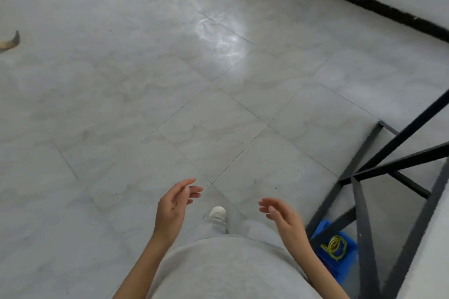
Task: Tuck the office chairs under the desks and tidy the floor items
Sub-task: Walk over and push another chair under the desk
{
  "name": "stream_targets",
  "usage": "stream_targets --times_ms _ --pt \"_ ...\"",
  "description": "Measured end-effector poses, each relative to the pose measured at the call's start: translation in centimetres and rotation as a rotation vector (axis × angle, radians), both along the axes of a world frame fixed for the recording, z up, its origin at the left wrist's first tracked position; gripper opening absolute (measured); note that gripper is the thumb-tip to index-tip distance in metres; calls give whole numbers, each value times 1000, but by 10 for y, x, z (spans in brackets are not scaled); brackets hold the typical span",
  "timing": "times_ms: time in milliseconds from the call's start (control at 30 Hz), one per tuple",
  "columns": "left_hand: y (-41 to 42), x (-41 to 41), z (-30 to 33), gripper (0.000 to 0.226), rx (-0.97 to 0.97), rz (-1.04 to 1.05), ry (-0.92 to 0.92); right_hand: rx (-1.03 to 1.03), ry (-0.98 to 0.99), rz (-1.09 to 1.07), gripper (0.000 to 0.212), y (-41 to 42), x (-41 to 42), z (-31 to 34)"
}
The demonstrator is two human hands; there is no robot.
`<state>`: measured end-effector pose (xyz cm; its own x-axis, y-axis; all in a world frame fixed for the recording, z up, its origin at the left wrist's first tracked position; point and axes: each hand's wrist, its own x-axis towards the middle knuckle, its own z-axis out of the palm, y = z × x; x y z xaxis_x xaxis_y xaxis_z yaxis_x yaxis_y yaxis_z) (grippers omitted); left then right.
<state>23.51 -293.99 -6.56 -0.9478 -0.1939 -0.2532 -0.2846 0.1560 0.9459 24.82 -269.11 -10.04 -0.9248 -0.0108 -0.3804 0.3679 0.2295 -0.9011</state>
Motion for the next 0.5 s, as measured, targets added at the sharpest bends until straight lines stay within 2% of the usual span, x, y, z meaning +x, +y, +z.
stream_targets --times_ms 233,433,500 --pt "47 -232 19 26 -53 -466 20 49 -10 -383 30 23 -93 5" --pt "129 -378 -2 22 -17 -556 6 43 -14 -467 33 72 -236 -17" --pt "149 -412 -7 28 -7 -532 -29 36 15 -481 36 99 -299 -13"
